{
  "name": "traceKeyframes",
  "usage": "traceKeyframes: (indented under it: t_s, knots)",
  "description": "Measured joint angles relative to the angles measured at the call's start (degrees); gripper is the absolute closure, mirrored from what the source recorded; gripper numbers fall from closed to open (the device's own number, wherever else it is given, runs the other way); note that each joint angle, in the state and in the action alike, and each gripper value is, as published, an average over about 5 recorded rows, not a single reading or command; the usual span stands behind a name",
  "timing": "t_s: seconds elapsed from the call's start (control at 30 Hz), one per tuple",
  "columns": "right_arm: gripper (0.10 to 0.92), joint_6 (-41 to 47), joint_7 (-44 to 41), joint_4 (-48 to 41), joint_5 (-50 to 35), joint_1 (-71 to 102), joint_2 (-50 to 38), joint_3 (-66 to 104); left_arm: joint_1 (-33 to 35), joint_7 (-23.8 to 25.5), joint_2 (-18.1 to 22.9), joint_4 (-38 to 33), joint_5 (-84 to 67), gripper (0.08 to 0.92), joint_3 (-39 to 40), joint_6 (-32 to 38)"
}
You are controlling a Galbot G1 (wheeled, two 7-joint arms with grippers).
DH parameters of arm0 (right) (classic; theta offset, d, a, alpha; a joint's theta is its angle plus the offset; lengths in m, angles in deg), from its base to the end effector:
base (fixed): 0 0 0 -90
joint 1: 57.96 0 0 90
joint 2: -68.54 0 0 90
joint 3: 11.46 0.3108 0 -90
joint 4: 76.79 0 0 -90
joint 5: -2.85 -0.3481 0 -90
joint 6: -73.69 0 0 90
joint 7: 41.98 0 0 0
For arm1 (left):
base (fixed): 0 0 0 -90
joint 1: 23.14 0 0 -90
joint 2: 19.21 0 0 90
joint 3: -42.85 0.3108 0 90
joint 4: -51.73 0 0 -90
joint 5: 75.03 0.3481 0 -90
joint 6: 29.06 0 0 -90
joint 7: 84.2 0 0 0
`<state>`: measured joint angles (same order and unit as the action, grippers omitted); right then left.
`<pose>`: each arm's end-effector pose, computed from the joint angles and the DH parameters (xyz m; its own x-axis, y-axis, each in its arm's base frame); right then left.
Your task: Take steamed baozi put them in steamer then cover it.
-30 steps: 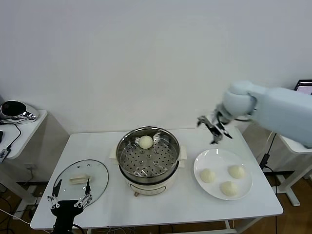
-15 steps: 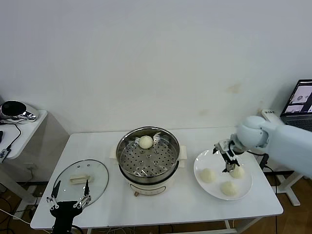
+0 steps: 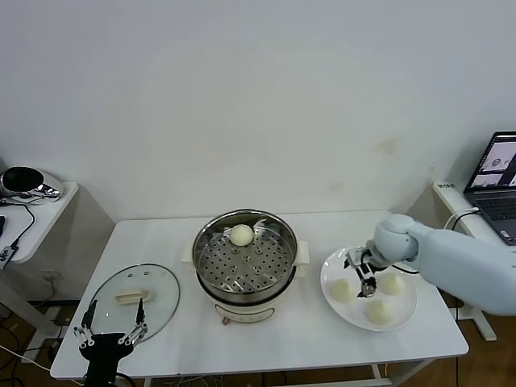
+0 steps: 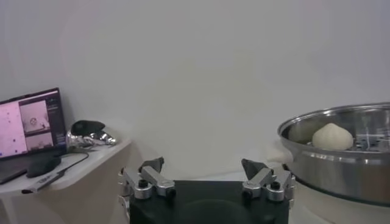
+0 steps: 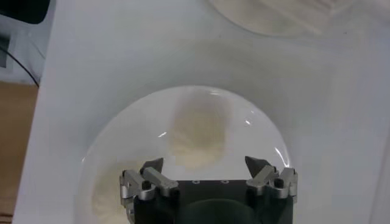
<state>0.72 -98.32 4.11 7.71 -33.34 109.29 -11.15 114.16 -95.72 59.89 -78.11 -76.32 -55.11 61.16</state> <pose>0.4546 -0.0528 -0.2063 -0.1853 -0.0832 0.9792 -0.9476 -0.2488 -0.2005 0.1213 0.0529 -0.2483 -0.9814 -0.1780 0.0712 -0.1580 0.9613 0.2257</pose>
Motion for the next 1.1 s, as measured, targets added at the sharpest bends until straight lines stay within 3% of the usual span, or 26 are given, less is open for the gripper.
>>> traceKeyframes:
  t_s: [0.27, 0.63, 1.1]
  knots:
    - [0.226, -0.06, 0.54, -3.18, 2.0, 3.04, 2.84, 2.01, -0.08, -0.01, 0.04, 0.18, 0.01, 0.177, 0.16, 0.03]
    - [0.441, 0.0, -0.25, -4.09, 2.8, 3.9, 3.37, 3.11, 0.0, -0.01, 0.2, 0.11, 0.0, 0.177, 0.12, 0.07]
    - [0.455, 0.66, -3.14, 0.53, -2.13, -5.88, -1.17, -0.29, -0.3, 0.05, -0.12, -0.28, 0.07, 0.177, 0.69, -0.02]
